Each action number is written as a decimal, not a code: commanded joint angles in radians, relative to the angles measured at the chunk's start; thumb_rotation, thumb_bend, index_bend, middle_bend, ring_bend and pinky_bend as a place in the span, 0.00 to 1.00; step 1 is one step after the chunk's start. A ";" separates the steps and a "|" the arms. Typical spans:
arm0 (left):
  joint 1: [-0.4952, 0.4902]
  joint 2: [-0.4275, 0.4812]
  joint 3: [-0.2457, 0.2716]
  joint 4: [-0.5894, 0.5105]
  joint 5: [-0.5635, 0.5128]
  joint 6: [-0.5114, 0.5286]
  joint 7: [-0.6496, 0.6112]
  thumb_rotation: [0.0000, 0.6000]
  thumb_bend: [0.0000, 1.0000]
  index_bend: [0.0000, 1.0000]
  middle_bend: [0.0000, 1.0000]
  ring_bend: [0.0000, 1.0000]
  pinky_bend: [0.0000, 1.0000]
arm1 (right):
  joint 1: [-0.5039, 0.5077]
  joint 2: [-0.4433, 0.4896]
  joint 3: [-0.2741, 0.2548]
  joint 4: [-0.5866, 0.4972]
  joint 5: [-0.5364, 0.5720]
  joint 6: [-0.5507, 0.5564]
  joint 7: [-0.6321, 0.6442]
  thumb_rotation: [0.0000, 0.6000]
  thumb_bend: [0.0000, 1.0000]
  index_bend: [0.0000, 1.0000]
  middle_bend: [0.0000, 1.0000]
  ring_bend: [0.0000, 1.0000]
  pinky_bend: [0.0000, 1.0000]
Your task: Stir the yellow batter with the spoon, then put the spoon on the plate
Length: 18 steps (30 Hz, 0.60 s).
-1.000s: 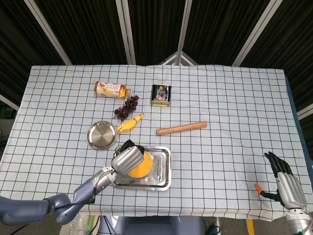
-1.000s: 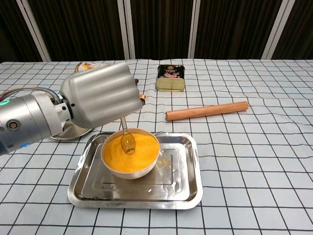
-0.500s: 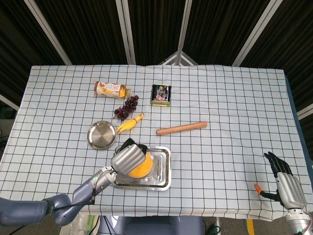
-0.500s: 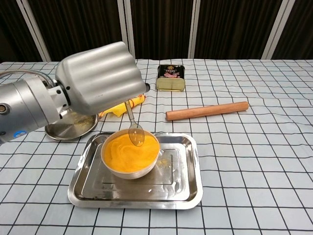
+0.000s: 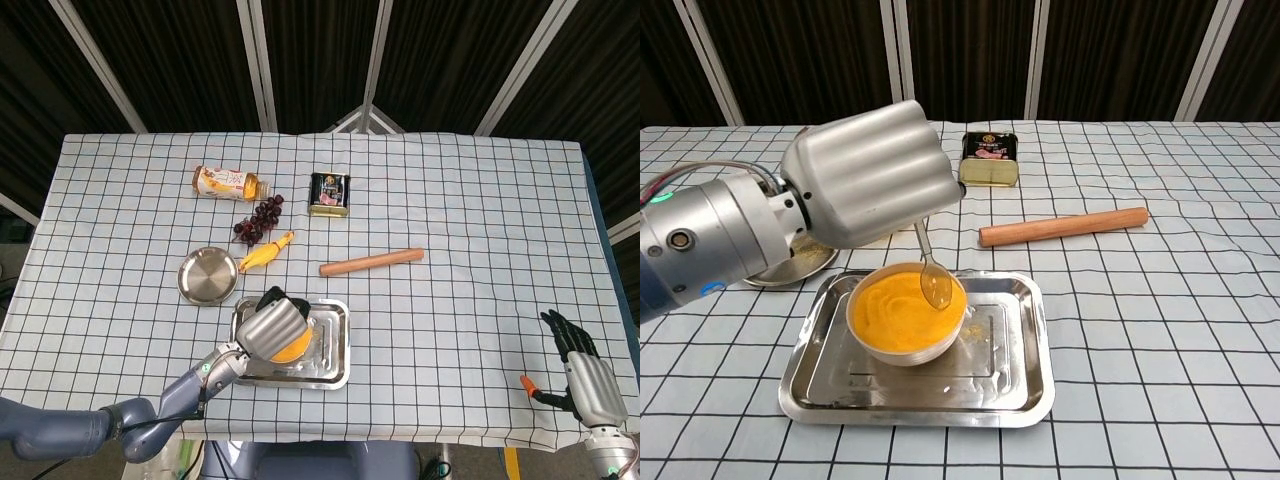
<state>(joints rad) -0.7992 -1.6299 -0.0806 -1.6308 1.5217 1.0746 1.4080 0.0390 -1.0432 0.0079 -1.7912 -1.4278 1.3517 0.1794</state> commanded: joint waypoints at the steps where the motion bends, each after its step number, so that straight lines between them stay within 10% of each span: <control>1: -0.001 -0.003 0.002 0.000 -0.005 -0.006 0.004 1.00 0.63 0.82 1.00 1.00 0.97 | 0.000 0.000 0.000 -0.001 0.000 0.001 0.000 1.00 0.32 0.00 0.00 0.00 0.00; 18: 0.007 -0.007 0.013 0.032 -0.049 -0.020 0.055 1.00 0.63 0.82 1.00 1.00 0.97 | 0.000 0.001 -0.002 -0.002 0.000 -0.001 -0.001 1.00 0.32 0.00 0.00 0.00 0.00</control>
<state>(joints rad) -0.7938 -1.6375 -0.0672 -1.6013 1.4758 1.0528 1.4606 0.0386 -1.0418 0.0064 -1.7936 -1.4279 1.3507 0.1786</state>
